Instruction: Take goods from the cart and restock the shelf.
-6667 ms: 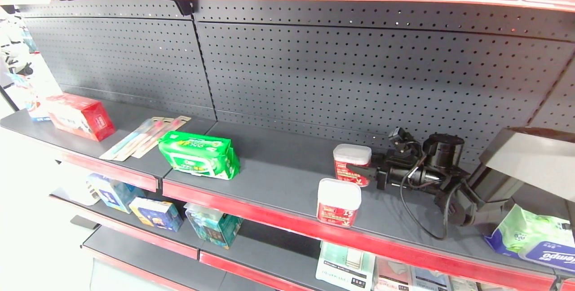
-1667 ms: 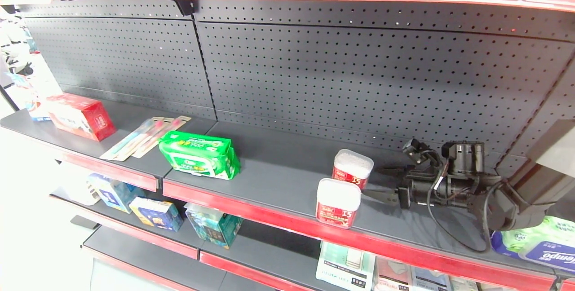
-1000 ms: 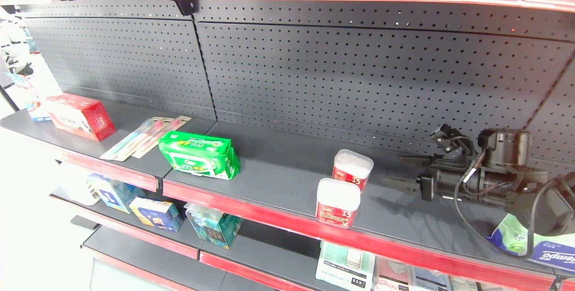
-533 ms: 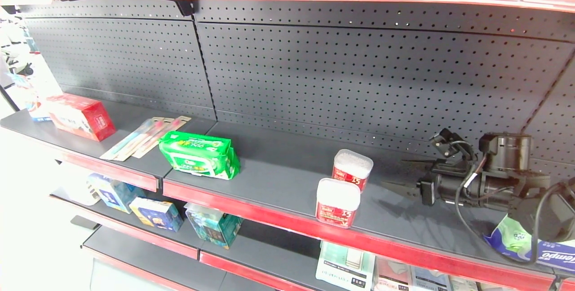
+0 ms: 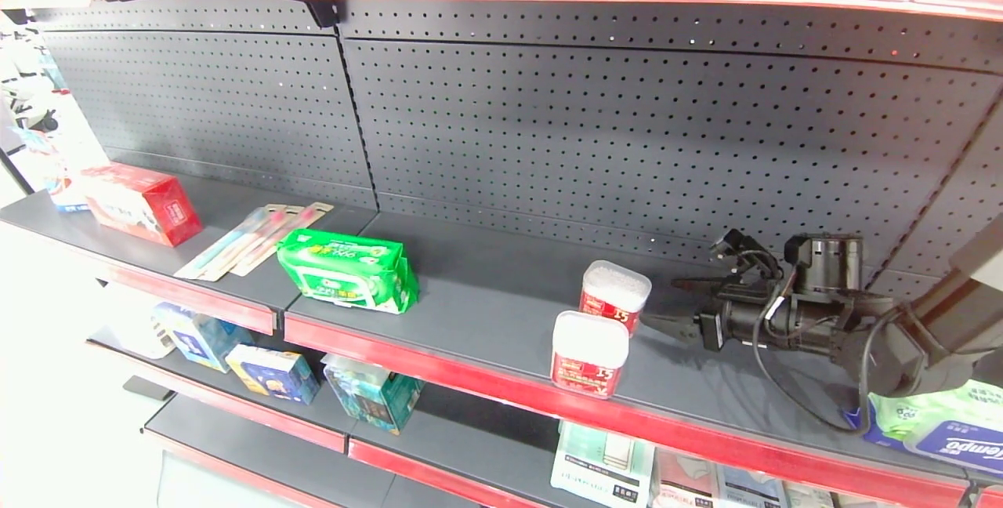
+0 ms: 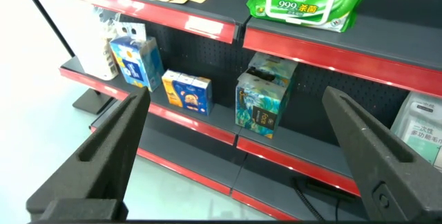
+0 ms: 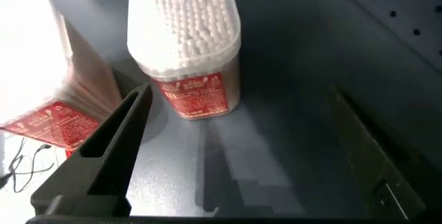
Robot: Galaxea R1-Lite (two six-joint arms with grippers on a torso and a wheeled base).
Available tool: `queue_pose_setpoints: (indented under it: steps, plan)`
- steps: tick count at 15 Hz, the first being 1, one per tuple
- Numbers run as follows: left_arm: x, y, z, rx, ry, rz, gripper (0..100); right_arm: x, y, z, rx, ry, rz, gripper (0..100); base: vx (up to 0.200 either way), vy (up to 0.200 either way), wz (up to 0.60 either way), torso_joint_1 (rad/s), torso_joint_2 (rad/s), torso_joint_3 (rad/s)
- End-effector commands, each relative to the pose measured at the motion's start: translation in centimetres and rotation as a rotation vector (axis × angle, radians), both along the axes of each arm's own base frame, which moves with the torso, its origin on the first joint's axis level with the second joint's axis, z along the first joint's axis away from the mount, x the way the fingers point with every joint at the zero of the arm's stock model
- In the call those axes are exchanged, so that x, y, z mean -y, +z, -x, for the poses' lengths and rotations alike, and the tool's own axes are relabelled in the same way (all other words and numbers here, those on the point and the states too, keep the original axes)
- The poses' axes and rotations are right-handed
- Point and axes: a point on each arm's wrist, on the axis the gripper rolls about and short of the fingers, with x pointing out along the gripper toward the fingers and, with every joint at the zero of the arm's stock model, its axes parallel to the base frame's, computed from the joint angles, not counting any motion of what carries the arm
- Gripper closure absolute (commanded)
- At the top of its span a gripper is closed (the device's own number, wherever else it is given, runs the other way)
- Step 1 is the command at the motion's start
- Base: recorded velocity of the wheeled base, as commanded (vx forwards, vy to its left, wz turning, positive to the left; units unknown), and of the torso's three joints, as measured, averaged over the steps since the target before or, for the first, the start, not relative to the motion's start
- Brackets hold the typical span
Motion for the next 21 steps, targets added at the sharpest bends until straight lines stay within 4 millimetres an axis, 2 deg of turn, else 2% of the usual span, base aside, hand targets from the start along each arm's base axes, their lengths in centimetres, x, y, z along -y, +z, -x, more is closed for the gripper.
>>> queue_pose_setpoints:
  steps: [1,10,13,21]
  plan:
    - [0.0,0.0,0.0,0.000,0.001,0.000,0,-0.5,-0.7,-0.1,-0.018,0.017,0.000,0,0.000,0.000,0.00,0.000,0.00,0.000]
    - [0.0,0.0,0.0,0.000,0.001,0.000,0,-2.2,-1.4,-1.3,-0.012,0.060,0.003,0,0.000,0.000,0.00,0.000,0.00,0.000]
    - [0.0,0.0,0.0,0.000,0.001,0.000,0,-1.8,-1.6,-2.1,-0.001,0.044,0.005,0,0.000,0.000,0.00,0.000,0.00,0.000]
    - [0.0,0.0,0.0,0.000,0.001,0.000,0,-1.4,-1.6,-2.5,0.007,0.030,0.006,0,0.000,0.000,0.00,0.000,0.00,0.000]
